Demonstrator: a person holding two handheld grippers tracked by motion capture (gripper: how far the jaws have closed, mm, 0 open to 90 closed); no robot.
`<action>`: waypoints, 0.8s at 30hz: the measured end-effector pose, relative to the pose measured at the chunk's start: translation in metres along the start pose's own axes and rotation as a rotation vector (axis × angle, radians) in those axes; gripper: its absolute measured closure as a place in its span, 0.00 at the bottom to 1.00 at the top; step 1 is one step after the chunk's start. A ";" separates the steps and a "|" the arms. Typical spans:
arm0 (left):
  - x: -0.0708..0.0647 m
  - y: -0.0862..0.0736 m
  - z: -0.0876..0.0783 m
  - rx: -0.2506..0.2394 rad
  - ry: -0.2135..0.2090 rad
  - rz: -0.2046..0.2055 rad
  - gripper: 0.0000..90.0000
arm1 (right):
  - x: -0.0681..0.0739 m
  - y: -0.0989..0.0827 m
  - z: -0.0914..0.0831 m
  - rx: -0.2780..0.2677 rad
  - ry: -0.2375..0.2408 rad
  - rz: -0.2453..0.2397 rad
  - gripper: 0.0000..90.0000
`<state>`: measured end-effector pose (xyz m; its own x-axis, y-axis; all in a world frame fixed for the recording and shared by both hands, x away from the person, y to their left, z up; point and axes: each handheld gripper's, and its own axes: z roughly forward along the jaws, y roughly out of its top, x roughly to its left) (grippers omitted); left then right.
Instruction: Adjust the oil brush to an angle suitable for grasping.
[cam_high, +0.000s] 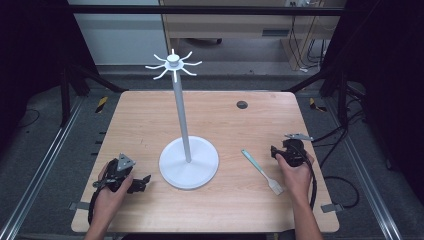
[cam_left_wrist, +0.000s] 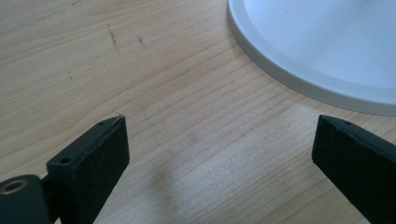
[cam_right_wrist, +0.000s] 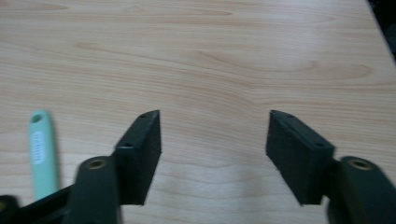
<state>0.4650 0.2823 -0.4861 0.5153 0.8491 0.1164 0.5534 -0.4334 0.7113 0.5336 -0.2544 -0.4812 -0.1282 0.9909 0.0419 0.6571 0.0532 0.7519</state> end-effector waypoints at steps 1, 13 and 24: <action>0.000 0.000 0.000 0.000 0.000 0.000 0.04 | 0.000 0.000 0.000 0.000 0.000 0.000 0.48; -0.002 0.000 0.000 0.004 0.001 0.009 0.04 | 0.035 -0.002 0.002 0.052 0.122 -0.161 0.93; -0.002 0.001 0.001 0.004 -0.002 0.011 0.04 | 0.051 -0.005 0.008 0.097 0.187 -0.240 1.00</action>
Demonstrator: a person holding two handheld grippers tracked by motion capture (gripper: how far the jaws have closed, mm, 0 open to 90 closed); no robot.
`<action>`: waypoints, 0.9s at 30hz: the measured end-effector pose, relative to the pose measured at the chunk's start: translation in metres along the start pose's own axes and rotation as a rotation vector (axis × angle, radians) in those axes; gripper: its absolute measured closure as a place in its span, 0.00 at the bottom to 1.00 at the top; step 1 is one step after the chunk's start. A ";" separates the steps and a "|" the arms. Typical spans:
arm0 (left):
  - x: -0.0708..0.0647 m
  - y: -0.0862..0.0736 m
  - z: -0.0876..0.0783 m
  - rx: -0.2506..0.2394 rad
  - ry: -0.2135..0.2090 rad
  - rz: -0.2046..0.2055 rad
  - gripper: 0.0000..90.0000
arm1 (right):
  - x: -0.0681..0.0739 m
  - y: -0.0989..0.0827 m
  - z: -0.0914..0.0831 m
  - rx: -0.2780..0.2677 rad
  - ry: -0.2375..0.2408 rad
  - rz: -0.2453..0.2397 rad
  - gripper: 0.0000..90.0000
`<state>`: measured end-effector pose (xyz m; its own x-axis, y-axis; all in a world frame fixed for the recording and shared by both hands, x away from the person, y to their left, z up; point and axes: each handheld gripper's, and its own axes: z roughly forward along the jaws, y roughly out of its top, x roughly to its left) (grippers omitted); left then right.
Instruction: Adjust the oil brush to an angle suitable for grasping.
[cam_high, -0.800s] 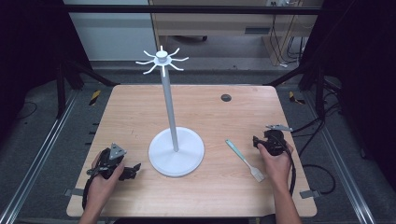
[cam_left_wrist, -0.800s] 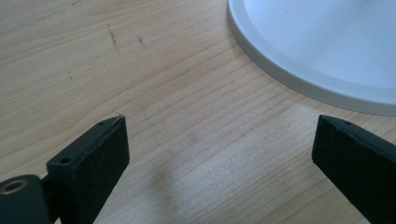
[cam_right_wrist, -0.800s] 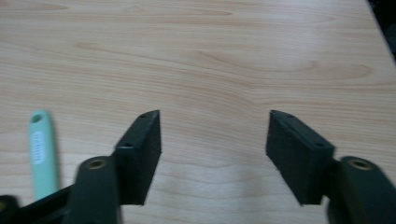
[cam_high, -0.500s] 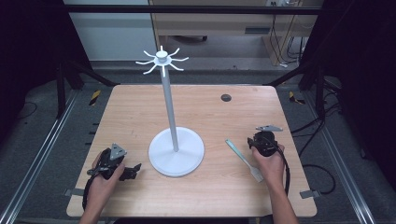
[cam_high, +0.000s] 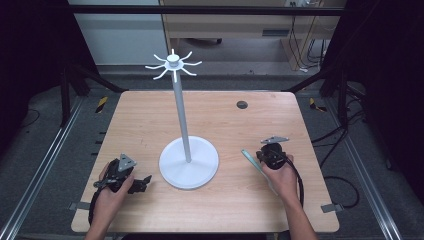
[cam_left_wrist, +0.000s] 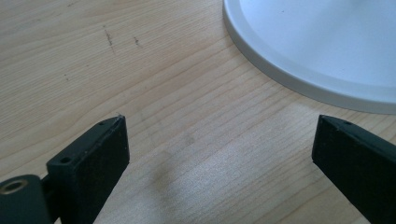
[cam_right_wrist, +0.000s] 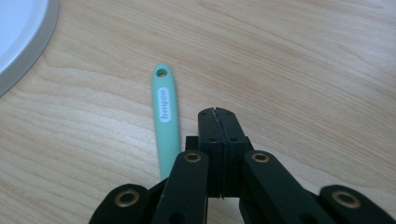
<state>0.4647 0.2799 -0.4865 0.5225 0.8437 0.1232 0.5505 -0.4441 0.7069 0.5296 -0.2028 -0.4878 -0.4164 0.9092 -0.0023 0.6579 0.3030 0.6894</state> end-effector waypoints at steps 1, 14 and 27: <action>0.000 0.000 0.000 0.000 -0.001 0.000 0.04 | 0.002 0.000 0.002 0.013 0.005 -0.016 1.00; -0.001 0.000 0.000 0.000 -0.002 0.001 0.04 | 0.014 0.000 0.006 0.037 0.100 -0.075 1.00; 0.000 0.000 -0.001 0.001 -0.006 0.003 0.04 | 0.026 0.003 -0.007 0.042 0.146 -0.158 1.00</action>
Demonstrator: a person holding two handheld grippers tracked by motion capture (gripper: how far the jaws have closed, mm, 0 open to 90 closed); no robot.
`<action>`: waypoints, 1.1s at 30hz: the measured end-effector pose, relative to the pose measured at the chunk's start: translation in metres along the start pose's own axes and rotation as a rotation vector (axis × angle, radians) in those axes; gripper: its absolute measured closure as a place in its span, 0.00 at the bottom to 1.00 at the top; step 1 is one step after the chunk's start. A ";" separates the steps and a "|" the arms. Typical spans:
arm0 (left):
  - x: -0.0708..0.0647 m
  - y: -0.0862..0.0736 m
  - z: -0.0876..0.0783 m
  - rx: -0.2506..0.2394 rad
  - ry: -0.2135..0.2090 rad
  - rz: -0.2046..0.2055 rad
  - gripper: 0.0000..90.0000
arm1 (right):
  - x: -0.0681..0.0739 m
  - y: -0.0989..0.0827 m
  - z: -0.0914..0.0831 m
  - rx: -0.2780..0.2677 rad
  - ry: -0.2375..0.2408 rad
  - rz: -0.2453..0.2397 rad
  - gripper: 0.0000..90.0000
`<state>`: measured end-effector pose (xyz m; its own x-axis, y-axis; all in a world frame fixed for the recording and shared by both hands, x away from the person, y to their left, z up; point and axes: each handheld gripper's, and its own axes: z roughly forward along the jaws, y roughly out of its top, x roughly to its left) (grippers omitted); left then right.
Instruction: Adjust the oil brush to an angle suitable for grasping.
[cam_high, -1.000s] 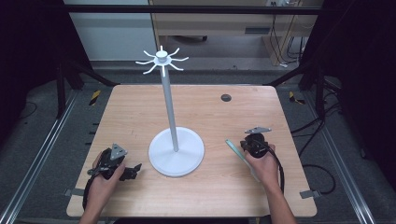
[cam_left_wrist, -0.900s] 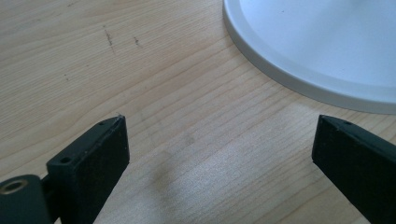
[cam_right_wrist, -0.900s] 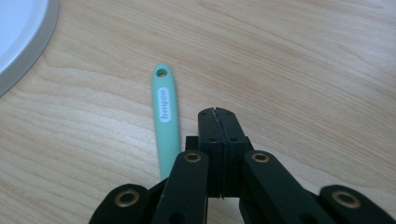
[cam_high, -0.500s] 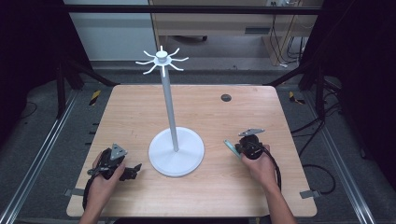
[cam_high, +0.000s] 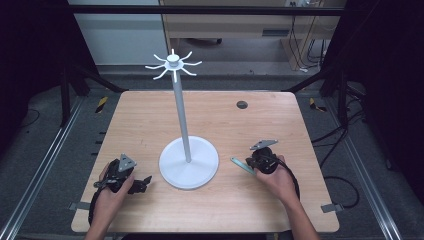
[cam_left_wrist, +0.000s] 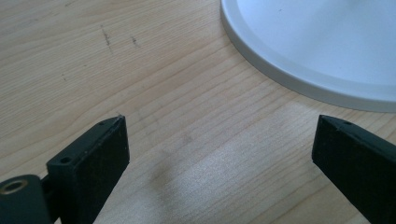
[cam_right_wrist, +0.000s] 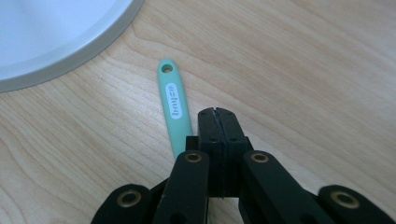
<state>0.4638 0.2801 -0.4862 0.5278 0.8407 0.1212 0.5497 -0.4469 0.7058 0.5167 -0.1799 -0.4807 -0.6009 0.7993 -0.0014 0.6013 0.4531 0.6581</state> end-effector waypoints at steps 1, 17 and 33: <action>0.000 0.000 0.000 0.000 0.002 -0.001 0.04 | 0.000 0.001 -0.003 -0.007 0.004 0.005 1.00; 0.000 0.000 -0.001 -0.001 0.000 -0.002 0.04 | 0.005 0.022 -0.021 0.168 0.008 -0.110 0.95; -0.001 -0.001 -0.001 0.000 -0.003 -0.002 0.04 | 0.006 0.032 -0.015 0.329 0.022 -0.189 0.83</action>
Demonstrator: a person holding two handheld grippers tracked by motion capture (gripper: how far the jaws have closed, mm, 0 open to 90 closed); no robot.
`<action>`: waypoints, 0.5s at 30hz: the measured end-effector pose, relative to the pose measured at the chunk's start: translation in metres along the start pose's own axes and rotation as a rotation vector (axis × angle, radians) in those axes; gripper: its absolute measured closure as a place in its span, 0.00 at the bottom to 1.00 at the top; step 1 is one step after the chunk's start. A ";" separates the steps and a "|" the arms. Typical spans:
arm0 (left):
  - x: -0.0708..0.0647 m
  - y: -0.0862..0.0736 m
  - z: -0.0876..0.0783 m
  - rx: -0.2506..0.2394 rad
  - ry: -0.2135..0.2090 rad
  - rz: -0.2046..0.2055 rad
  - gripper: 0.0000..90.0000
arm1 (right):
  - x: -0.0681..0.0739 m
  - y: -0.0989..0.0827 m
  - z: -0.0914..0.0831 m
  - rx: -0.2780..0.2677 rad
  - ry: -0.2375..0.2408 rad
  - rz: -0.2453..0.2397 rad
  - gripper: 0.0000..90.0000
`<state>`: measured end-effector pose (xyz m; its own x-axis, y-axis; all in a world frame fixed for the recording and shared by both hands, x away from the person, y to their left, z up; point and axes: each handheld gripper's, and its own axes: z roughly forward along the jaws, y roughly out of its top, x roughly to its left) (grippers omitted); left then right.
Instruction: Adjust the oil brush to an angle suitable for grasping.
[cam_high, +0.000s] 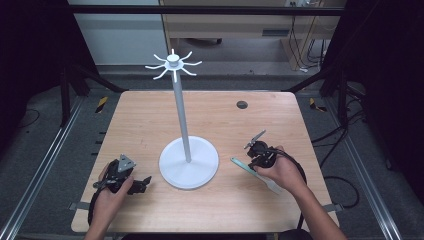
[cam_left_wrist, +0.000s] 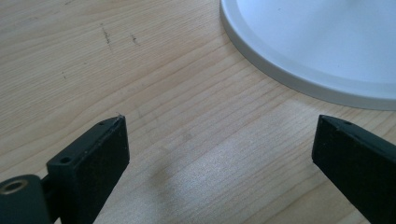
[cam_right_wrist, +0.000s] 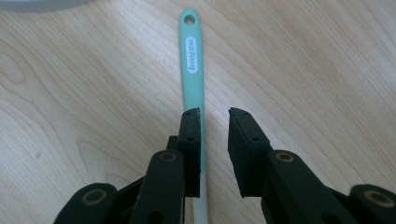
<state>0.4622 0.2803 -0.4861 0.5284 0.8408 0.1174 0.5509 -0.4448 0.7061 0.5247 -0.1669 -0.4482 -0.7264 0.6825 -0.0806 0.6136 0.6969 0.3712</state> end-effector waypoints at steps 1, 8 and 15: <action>0.000 0.000 0.000 0.001 0.000 0.001 0.04 | -0.001 0.000 0.002 0.019 0.007 -0.006 0.81; -0.001 0.000 0.001 0.002 -0.004 0.002 0.04 | 0.000 -0.001 0.005 0.065 0.025 -0.035 0.79; -0.001 0.000 0.001 0.008 -0.008 0.006 0.04 | 0.003 -0.003 0.008 0.104 0.038 -0.048 0.78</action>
<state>0.4625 0.2794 -0.4873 0.5370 0.8355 0.1164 0.5529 -0.4529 0.6995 0.5235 -0.1651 -0.4565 -0.7659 0.6402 -0.0602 0.6051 0.7492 0.2693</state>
